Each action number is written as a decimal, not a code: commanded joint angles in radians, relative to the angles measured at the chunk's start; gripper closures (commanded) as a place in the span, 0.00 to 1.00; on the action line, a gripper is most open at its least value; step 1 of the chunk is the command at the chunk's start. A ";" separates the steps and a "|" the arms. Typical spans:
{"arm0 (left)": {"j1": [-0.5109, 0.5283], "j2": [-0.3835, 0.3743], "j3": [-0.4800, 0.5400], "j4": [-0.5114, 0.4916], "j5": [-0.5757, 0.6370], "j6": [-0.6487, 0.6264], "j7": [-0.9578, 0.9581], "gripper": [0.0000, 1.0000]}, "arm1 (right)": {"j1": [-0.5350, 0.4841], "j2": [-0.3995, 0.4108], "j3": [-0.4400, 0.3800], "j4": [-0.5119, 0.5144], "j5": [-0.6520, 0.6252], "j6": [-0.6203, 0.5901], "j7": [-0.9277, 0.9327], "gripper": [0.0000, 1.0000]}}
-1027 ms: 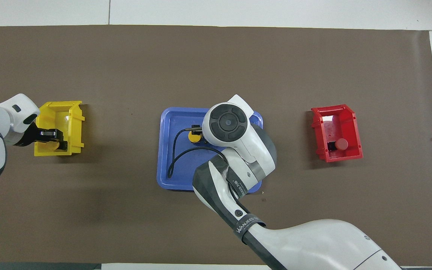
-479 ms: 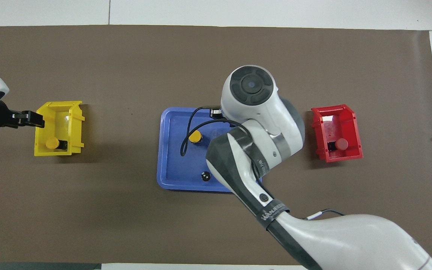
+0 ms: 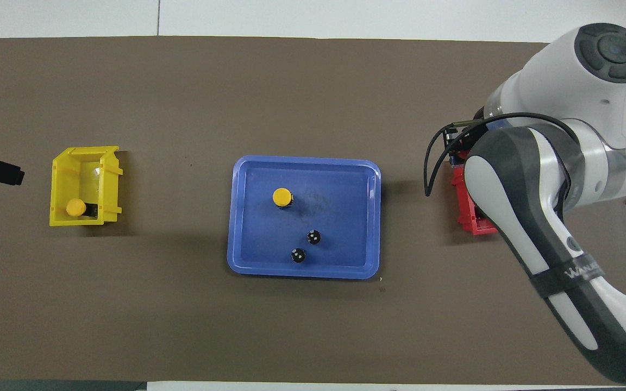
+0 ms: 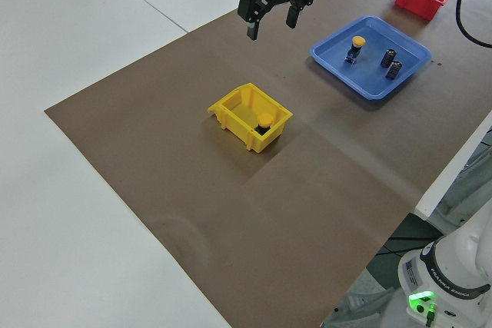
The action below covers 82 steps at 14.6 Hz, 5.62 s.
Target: Sort red and yellow buttons by color
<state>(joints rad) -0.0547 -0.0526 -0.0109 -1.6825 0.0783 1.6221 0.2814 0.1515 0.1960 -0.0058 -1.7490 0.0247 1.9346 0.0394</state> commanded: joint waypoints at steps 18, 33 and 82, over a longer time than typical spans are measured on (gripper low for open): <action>-0.586 0.333 -0.023 -0.175 -0.048 0.622 -0.797 0.00 | -0.138 -0.113 0.017 -0.465 0.063 0.471 -0.270 0.57; -0.600 0.370 -0.020 -0.112 -0.071 0.572 -0.913 0.98 | -0.184 -0.237 0.000 -0.008 0.049 -0.288 -0.227 0.00; 0.093 0.235 -0.006 -0.177 -0.114 0.449 -0.057 0.06 | -0.234 -0.251 0.010 0.098 -0.031 -0.414 -0.188 0.00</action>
<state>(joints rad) 0.0336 0.1757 -0.0142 -1.9324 -0.0178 2.1680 0.2225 -0.0813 -0.0544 0.0026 -1.6503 -0.0206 1.5343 -0.1655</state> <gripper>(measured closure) 0.260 0.000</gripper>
